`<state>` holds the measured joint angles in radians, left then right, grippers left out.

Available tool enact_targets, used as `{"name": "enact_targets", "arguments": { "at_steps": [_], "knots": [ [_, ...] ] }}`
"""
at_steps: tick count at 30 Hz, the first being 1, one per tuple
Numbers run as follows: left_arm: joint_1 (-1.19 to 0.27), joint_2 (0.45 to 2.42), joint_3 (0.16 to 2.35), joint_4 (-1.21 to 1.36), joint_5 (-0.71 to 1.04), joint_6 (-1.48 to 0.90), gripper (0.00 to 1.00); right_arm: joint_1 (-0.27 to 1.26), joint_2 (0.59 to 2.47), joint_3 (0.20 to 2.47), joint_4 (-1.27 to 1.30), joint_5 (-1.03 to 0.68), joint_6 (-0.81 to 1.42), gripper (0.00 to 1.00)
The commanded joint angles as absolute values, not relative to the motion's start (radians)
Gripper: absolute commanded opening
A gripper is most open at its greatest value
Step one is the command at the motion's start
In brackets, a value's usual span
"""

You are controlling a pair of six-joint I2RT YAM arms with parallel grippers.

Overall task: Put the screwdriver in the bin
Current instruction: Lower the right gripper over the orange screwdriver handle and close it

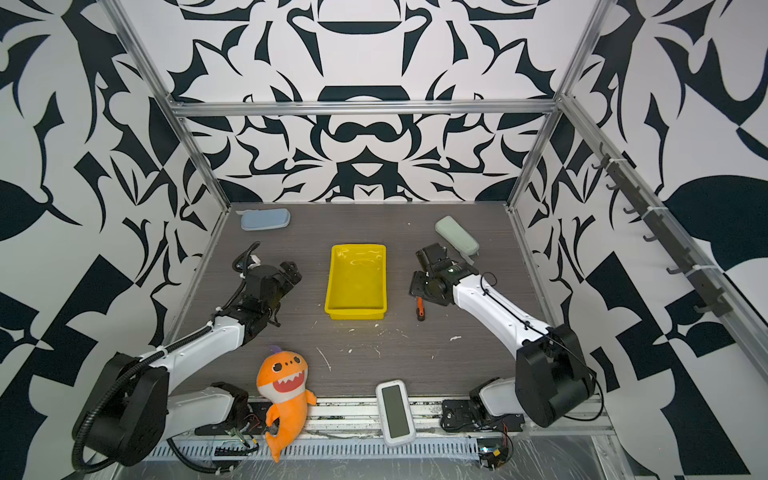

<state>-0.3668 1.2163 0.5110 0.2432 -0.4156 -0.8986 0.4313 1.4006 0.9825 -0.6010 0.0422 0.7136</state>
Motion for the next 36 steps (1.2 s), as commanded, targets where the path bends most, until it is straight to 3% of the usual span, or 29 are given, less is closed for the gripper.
{"name": "enact_targets", "arguments": {
  "at_steps": [1,7,13,19,31,36],
  "knots": [
    [-0.365,1.188,0.481,0.265,-0.477,-0.944,1.0,0.428,1.446,1.016,-0.592,0.069,0.725,0.62],
    [-0.366,1.171,0.487,0.223,-0.491,-0.933,1.0,0.43,1.509,1.017,-0.568,0.044,0.694,0.62],
    [-0.367,1.191,0.475,0.273,-0.492,-0.941,1.0,0.429,1.563,0.995,-0.526,0.001,0.69,0.52],
    [-0.365,1.192,0.523,0.184,-0.507,-0.923,1.0,0.441,1.611,0.994,-0.554,0.028,0.699,0.48],
    [-0.367,1.22,0.538,0.126,-0.565,-0.946,1.0,0.521,1.654,0.961,-0.58,0.174,0.725,0.47],
    [-0.366,1.228,0.558,0.11,-0.513,-0.952,1.0,0.586,1.719,0.975,-0.567,0.239,0.76,0.42]
  ]
}}
